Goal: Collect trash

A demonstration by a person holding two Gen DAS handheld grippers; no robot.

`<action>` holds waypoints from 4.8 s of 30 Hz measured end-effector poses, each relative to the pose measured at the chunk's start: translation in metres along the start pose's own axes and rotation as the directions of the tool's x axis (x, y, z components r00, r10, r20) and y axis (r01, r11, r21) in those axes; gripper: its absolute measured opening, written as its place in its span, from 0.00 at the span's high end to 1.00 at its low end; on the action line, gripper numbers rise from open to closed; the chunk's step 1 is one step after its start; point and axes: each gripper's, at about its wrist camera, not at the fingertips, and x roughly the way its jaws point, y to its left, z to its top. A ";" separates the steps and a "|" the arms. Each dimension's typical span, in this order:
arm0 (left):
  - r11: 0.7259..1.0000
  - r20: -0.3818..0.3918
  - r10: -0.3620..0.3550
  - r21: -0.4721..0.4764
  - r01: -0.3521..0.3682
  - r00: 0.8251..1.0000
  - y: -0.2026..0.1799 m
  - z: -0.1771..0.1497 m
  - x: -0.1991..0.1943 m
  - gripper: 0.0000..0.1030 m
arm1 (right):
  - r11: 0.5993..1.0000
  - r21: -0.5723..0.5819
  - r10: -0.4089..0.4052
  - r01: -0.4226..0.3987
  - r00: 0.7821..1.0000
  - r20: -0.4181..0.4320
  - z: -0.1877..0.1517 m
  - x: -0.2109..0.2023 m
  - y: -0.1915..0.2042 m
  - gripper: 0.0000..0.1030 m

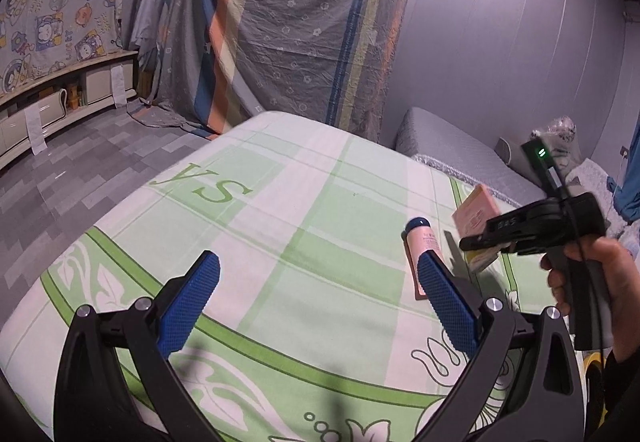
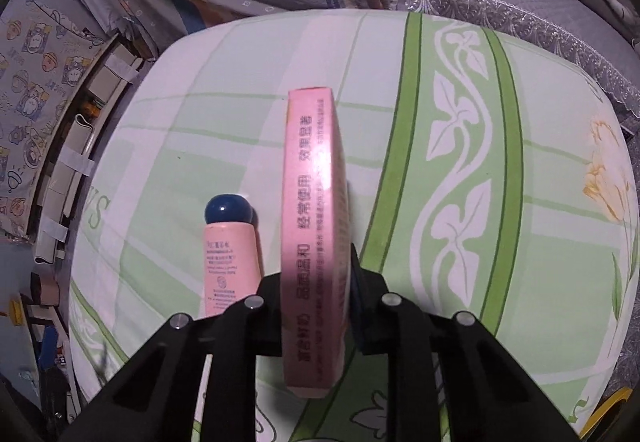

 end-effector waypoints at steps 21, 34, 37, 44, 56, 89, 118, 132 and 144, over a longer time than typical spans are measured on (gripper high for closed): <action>0.986 -0.238 -0.006 0.158 0.045 0.971 -0.109 0.009 0.138 0.08 | 0.956 -0.003 0.291 -0.295 0.943 0.163 -0.127 -0.126 -0.076 0.80; 0.983 -0.284 0.070 0.181 -0.018 0.956 -0.111 0.005 0.170 0.33 | 0.933 -0.037 0.358 -0.358 0.915 0.184 -0.145 -0.136 -0.074 0.80; 0.981 -0.272 0.076 0.191 -0.023 0.959 -0.112 0.006 0.167 0.61 | 0.930 -0.033 0.366 -0.366 0.913 0.180 -0.149 -0.135 -0.073 0.80; 0.982 -0.209 0.029 0.189 0.011 0.977 -0.109 0.020 0.127 0.65 | 0.926 -0.047 0.376 -0.374 0.903 0.208 -0.166 -0.152 -0.065 0.80; 0.961 -0.071 -0.115 0.244 0.129 0.991 -0.103 -0.002 -0.025 0.66 | 0.905 -0.021 0.411 -0.424 0.863 0.292 -0.234 -0.185 -0.066 0.80; 0.559 -0.176 -0.606 0.599 0.573 0.776 -0.388 -0.124 -0.171 0.65 | 0.845 0.488 -0.170 -0.220 0.754 0.634 -0.438 -0.285 -0.310 0.80; 0.555 -0.377 -0.575 0.472 0.685 0.726 -0.439 -0.178 -0.088 0.12 | 0.681 0.725 -0.396 -0.107 0.779 0.487 -0.468 -0.263 -0.374 0.42; 0.755 0.079 -0.507 0.520 0.399 0.858 -0.276 -0.105 -0.167 0.08 | 0.665 0.702 -0.688 0.255 0.574 0.444 -0.451 -0.272 -0.263 0.08; 0.855 0.263 -0.305 0.498 0.142 0.915 -0.147 -0.103 -0.224 0.08 | 0.838 0.412 -0.542 0.357 0.463 0.701 -0.453 -0.262 -0.074 0.08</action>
